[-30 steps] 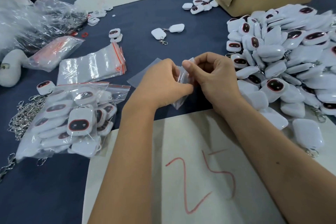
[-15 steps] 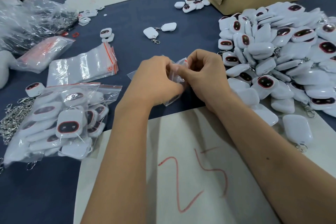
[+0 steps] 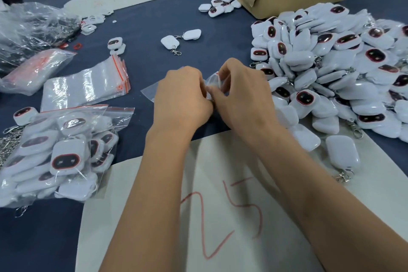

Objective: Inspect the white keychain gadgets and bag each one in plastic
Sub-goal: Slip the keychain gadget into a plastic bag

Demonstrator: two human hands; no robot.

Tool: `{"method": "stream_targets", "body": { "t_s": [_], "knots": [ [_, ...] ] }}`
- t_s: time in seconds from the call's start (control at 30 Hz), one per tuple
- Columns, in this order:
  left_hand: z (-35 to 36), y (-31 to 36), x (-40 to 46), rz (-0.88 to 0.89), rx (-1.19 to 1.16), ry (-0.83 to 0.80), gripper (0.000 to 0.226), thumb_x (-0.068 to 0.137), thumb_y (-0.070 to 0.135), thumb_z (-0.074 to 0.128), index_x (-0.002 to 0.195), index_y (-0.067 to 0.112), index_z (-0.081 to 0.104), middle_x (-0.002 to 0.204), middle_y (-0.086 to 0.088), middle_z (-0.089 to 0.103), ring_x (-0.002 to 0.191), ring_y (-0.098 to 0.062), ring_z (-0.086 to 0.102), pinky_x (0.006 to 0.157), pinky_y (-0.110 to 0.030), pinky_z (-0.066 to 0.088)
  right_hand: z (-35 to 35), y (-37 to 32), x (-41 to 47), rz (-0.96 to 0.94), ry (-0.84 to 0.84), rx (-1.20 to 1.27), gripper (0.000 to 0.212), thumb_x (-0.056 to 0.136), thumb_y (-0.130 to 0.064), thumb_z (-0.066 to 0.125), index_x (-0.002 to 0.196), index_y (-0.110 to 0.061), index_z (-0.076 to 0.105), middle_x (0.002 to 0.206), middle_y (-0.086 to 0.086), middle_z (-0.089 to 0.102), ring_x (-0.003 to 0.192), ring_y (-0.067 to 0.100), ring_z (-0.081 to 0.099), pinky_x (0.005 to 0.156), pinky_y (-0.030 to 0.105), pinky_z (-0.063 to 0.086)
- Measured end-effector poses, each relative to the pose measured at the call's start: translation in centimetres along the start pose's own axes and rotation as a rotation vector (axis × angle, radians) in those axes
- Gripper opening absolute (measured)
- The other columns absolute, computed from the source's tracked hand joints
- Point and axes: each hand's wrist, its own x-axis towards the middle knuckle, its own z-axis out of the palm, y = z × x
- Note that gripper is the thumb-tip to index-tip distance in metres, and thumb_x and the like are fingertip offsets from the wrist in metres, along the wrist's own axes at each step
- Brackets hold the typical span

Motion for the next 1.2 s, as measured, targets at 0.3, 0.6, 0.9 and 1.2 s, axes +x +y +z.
{"method": "stream_targets", "body": {
  "t_s": [0.3,0.6,0.9,1.2],
  "knots": [
    [0.5,0.6,-0.3,-0.071,-0.163,0.116,0.050,0.095,0.037,0.057,0.060,0.003,0.047,0.052,-0.008,0.046,0.050,-0.028,0.040,0.050,-0.035,0.039,-6.4,4.1,-5.0,0.323,0.151,-0.369,0.056,0.090,-0.067,0.061,0.126,-0.024,0.059,0.140,0.008,0.050,0.137,0.037,0.033,0.113,0.058,0.028],
    [1.1,0.8,-0.4,-0.115,-0.072,0.026,0.050,0.098,0.034,0.054,0.056,0.008,0.046,0.054,-0.004,0.045,0.052,-0.020,0.041,0.050,-0.033,0.030,-4.4,6.0,-7.3,0.259,0.097,-0.463,0.085,0.085,-0.073,0.058,0.149,-0.025,0.032,0.152,0.015,0.029,0.145,0.037,0.025,0.116,0.062,0.024],
    [-0.1,-1.5,-0.1,-0.300,-0.098,0.041,0.033,0.094,0.025,0.055,0.074,-0.002,0.061,0.063,-0.014,0.050,0.059,-0.025,0.045,0.053,-0.033,0.031,-1.0,5.0,0.1,0.050,0.132,-0.459,0.058,0.093,-0.061,0.064,0.130,-0.019,0.052,0.142,0.015,0.036,0.134,0.038,0.035,0.107,0.055,0.033],
    [-3.2,-4.7,-0.1,-0.321,0.005,0.406,0.029,0.095,0.025,0.060,0.082,0.002,0.072,0.085,-0.019,0.069,0.081,-0.040,0.058,0.075,-0.041,0.048,-0.2,4.5,3.0,-0.050,0.231,-0.447,0.035,0.091,-0.045,0.073,0.113,-0.019,0.064,0.143,0.014,0.041,0.137,0.038,0.035,0.112,0.051,0.024]
  ]
}}
